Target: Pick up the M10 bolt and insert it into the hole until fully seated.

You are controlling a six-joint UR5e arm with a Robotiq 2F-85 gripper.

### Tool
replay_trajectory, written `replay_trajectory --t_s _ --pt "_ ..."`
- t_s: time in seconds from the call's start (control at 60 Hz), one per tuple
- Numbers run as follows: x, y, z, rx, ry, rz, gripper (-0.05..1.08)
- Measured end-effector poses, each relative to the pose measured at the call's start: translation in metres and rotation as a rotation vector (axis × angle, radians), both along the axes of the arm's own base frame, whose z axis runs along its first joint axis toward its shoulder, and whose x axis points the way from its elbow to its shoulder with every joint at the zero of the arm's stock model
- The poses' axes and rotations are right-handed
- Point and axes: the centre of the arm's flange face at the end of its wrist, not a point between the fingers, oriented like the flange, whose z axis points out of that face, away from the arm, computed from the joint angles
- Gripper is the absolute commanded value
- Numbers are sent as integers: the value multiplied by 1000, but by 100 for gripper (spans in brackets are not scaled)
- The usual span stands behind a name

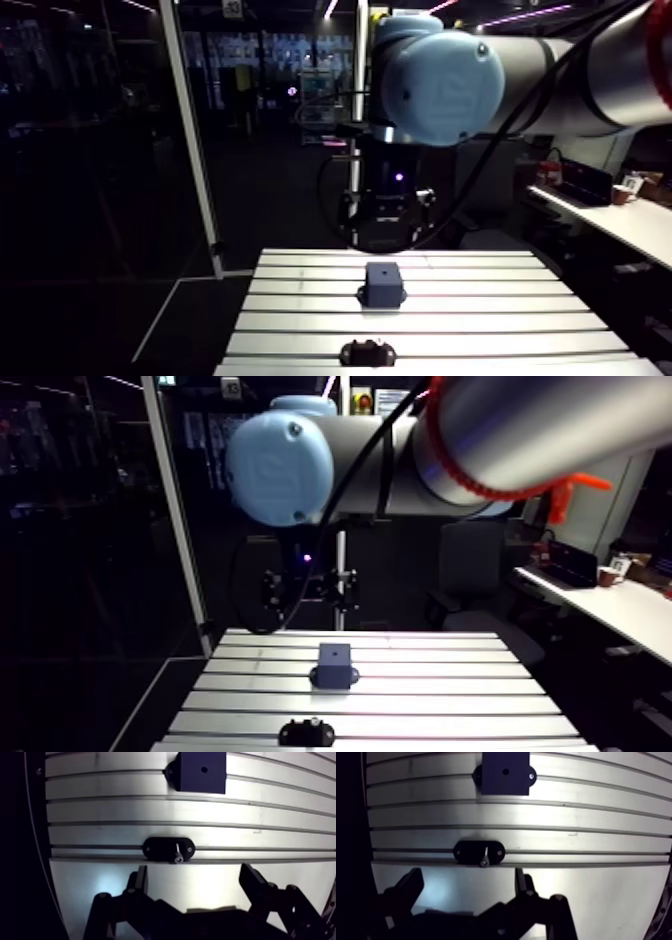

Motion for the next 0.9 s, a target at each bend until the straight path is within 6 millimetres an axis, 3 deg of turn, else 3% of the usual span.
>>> replay_trajectory --t_s 0.383,0.9 --pt "7 5 -67 -31 22 18 1" --pt "13 2 -99 -44 -4 32 9"
